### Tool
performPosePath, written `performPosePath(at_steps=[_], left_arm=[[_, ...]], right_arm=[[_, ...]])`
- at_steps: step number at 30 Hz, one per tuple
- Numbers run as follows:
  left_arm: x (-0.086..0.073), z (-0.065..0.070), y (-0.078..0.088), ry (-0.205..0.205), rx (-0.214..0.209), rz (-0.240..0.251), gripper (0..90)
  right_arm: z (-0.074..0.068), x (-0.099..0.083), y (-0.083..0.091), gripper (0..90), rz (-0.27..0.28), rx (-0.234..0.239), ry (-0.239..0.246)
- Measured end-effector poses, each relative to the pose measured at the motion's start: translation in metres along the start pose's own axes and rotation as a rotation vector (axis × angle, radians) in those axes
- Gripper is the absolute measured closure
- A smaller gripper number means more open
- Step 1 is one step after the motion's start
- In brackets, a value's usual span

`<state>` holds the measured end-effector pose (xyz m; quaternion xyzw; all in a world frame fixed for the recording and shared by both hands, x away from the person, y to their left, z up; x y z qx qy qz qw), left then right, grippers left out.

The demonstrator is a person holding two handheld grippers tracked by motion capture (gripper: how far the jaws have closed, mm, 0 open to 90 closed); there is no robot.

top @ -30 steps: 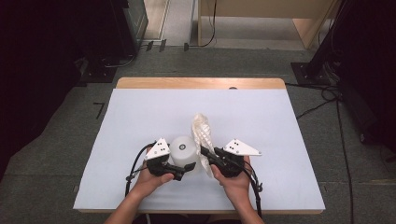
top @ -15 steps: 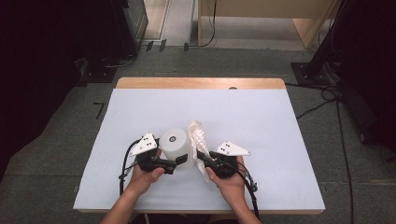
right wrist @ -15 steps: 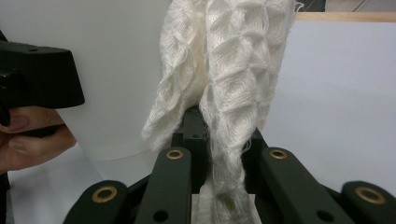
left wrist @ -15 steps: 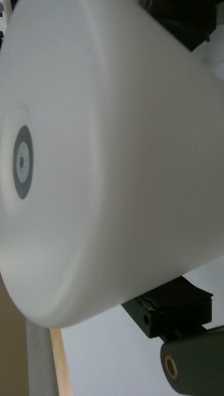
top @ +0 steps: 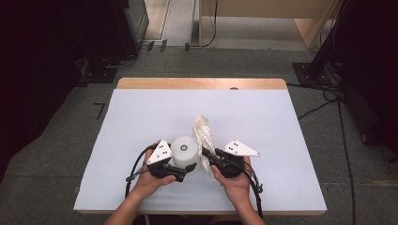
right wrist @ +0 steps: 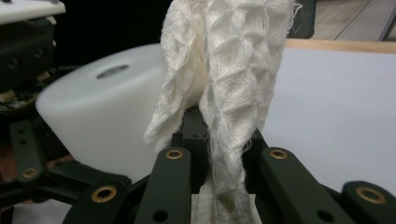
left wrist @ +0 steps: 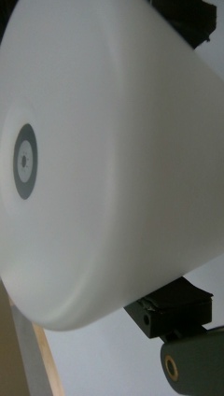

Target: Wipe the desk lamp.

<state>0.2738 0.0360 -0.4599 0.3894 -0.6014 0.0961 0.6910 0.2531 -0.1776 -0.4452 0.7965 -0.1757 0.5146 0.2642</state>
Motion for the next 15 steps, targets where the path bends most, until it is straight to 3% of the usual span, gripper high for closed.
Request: performPosePath(at_steps=[4, 5, 6, 9, 15], left_arm=[[-0.005, -0.004, -0.004, -0.040, 0.113, -0.030, 8.8], [-0.005, -0.004, -0.004, -0.040, 0.113, -0.030, 8.8], [-0.009, -0.006, -0.007, -0.063, 0.157, -0.052, 8.8], [-0.013, -0.007, -0.009, -0.074, 0.170, -0.067, 8.8], [-0.019, -0.010, -0.008, -0.049, 0.163, -0.055, 8.5]], right_arm=[[0.002, 0.004, 0.005, 79.5, 0.019, -0.023, 0.010], [0.003, 0.004, 0.006, 79.5, 0.018, -0.024, 0.008], [0.004, 0.003, 0.006, 79.5, 0.020, -0.032, 0.008], [0.007, 0.003, 0.008, 79.5, 0.019, -0.043, 0.001], [0.012, 0.000, 0.009, 79.5, 0.017, -0.060, -0.006]])
Point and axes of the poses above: each handheld gripper's, and its own axes: y roughly backward along the jaws, x roughly out of its top, z roughly to its right, the point moved 2 cm from there along -y, roughly forward along the jaws, and after that the axes turned 10 degrees about x, right-handed, at the moved point
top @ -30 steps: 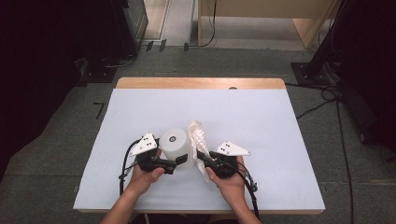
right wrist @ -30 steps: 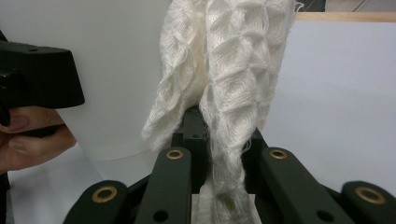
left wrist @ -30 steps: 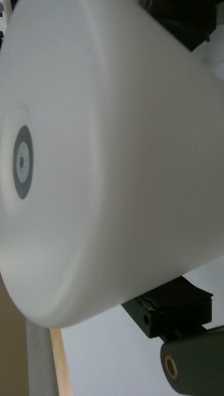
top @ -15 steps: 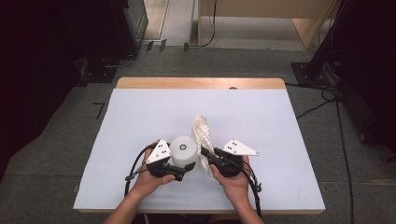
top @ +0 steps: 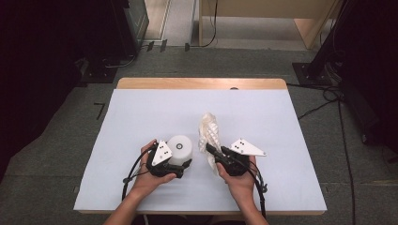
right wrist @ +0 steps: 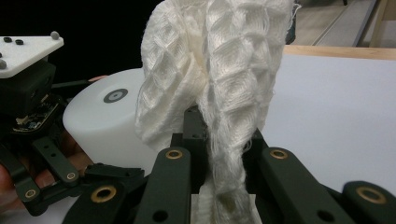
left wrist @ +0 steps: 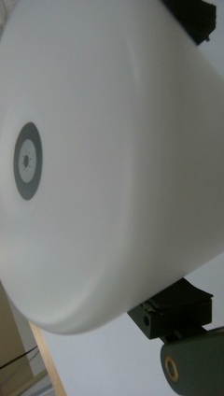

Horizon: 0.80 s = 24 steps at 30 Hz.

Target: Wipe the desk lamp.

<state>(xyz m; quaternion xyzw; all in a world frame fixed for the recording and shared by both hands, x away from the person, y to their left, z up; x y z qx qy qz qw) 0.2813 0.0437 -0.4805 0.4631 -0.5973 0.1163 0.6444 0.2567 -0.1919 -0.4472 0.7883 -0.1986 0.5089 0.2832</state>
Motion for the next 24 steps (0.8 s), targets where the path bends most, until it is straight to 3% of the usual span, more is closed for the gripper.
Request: performPosePath(at_steps=[3, 7, 9, 12, 14, 17, 20, 24], left_arm=[[0.001, 0.001, 0.001, 0.014, 0.018, -0.002, 6.8], [0.009, -0.004, 0.012, 0.078, 0.054, 0.034, 4.2], [0.010, -0.001, 0.014, 0.086, 0.078, 0.034, 4.2], [0.005, 0.011, 0.008, 0.079, 0.154, -0.011, 4.2], [0.001, 0.018, 0.003, 0.110, 0.216, -0.043, 4.2], [0.000, 0.024, 0.002, 0.170, 0.265, -0.063, 6.3], [0.001, 0.026, 0.002, 0.149, 0.268, -0.050, 8.1], [0.001, 0.016, 0.004, 0.141, 0.216, -0.031, 8.6]], right_arm=[[0.003, 0.000, 0.001, 79.5, 0.003, -0.005, -0.004], [0.007, 0.000, 0.003, 79.5, 0.005, -0.017, -0.011], [0.008, 0.001, 0.004, 79.5, 0.011, -0.018, -0.012], [0.009, 0.001, 0.003, 79.5, 0.011, -0.019, -0.013], [0.008, 0.000, 0.002, 79.5, 0.006, -0.018, -0.016], [0.008, -0.001, 0.000, 79.5, 0.001, -0.015, -0.009], [0.009, -0.002, -0.001, 79.5, -0.002, -0.016, -0.015], [0.009, -0.003, -0.002, 79.5, -0.003, -0.017, -0.007]])
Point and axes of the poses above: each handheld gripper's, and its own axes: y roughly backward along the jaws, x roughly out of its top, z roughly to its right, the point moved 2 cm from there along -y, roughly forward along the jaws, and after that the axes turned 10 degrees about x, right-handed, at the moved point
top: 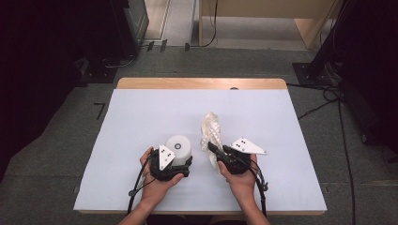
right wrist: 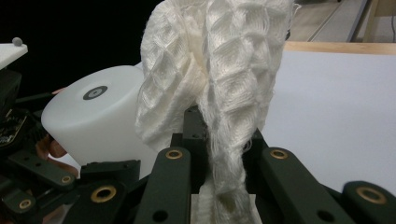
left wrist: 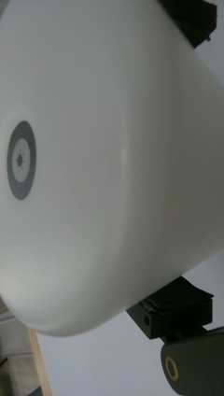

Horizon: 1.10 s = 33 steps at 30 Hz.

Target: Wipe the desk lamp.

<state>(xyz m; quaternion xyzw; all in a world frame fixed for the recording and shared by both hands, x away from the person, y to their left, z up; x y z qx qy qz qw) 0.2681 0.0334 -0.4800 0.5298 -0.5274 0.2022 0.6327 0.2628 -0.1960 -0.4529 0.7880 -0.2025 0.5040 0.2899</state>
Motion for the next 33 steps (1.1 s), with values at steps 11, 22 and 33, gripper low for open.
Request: performPosePath(at_steps=[11, 22, 33], left_arm=[[0.031, -0.047, 0.030, 0.131, -0.371, 0.179, 8.7], [0.031, -0.043, 0.028, 0.102, -0.421, 0.156, 8.7], [0.018, -0.008, 0.012, -0.059, -0.394, 0.043, 8.7]], right_arm=[[-0.010, -0.009, -0.014, 79.5, -0.052, 0.048, 0.004], [-0.030, -0.008, -0.021, 79.7, -0.056, 0.148, 0.018], [-0.035, 0.013, -0.003, 79.8, 0.030, 0.129, 0.045]])
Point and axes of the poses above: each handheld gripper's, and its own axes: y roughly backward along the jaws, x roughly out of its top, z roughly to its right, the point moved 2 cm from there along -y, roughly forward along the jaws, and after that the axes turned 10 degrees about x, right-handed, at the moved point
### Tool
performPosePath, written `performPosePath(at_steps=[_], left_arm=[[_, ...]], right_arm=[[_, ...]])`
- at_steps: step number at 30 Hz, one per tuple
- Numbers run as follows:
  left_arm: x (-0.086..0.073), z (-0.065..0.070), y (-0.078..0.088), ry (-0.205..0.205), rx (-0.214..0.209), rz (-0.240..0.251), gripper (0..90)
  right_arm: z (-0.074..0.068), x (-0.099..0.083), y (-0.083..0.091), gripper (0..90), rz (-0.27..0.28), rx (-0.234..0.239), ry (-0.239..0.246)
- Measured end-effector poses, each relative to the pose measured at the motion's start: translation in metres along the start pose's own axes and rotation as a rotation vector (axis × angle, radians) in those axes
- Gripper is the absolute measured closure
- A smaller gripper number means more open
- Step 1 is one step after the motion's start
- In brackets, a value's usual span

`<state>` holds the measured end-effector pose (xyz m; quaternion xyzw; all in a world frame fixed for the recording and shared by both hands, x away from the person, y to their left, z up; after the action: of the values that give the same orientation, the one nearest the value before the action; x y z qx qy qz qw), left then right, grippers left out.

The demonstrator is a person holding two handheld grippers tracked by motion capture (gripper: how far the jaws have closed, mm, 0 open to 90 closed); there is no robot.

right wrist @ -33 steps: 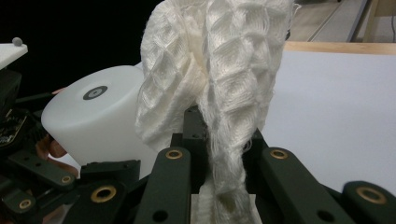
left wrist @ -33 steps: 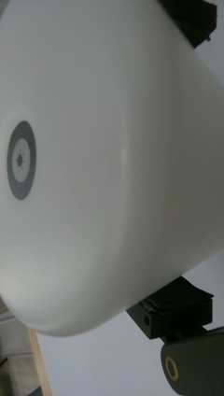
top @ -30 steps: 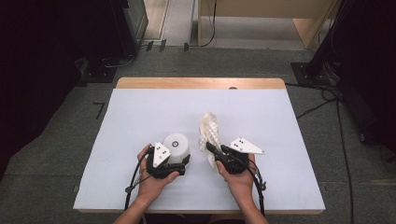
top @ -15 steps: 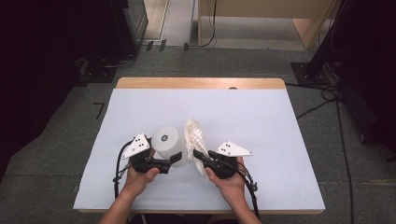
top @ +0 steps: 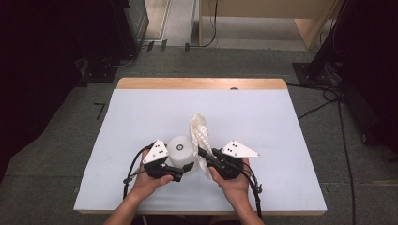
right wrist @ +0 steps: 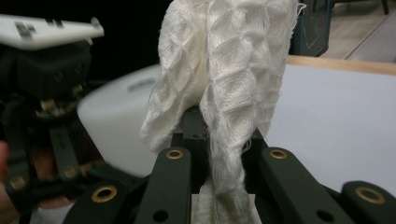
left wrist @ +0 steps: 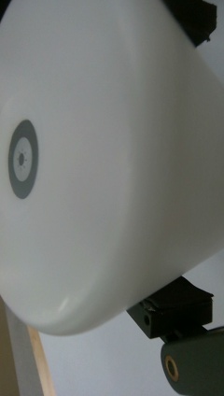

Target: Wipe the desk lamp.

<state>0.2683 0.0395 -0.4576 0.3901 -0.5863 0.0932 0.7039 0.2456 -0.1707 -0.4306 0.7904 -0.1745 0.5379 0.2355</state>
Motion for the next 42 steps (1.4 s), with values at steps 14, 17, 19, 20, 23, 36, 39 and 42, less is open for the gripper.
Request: performPosePath(at_steps=[14, 17, 19, 20, 23, 36, 39, 42], left_arm=[[0.013, -0.019, 0.022, 0.072, 0.004, 0.103, 8.8], [0.012, -0.019, 0.021, 0.068, 0.000, 0.098, 8.8], [0.010, -0.016, 0.017, 0.053, 0.001, 0.077, 8.8], [0.009, -0.015, 0.016, 0.044, 0.003, 0.071, 8.8], [0.007, -0.010, 0.011, 0.030, -0.006, 0.049, 8.8], [0.004, -0.003, 0.004, 0.006, -0.013, 0.028, 8.8], [0.007, -0.009, 0.011, 0.021, -0.005, 0.056, 8.8], [0.011, -0.016, 0.018, 0.051, -0.007, 0.090, 8.8]], right_arm=[[0.011, -0.026, -0.020, 79.8, -0.109, -0.024, -0.040], [0.010, -0.025, -0.020, 79.9, -0.110, -0.027, -0.031], [0.009, -0.023, -0.019, 79.9, -0.105, -0.026, -0.032], [0.008, -0.022, -0.017, 79.9, -0.097, -0.026, -0.033], [0.007, -0.017, -0.013, 79.9, -0.075, -0.030, -0.025], [0.009, -0.010, -0.005, 79.9, -0.040, -0.035, -0.026], [0.011, -0.017, -0.011, 79.9, -0.064, -0.028, -0.056], [0.010, -0.021, -0.016, 79.9, -0.083, -0.024, -0.051]])
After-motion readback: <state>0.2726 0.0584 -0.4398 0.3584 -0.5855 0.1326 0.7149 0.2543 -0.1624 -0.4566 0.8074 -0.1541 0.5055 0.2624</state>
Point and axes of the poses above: each handheld gripper's, and its own axes: y roughly backward along the jaws, x roughly out of its top, z roughly to its right, the point moved 2 cm from there along -y, roughly forward along the jaws, and after that the axes turned 10 degrees about x, right-handed, at the moved point
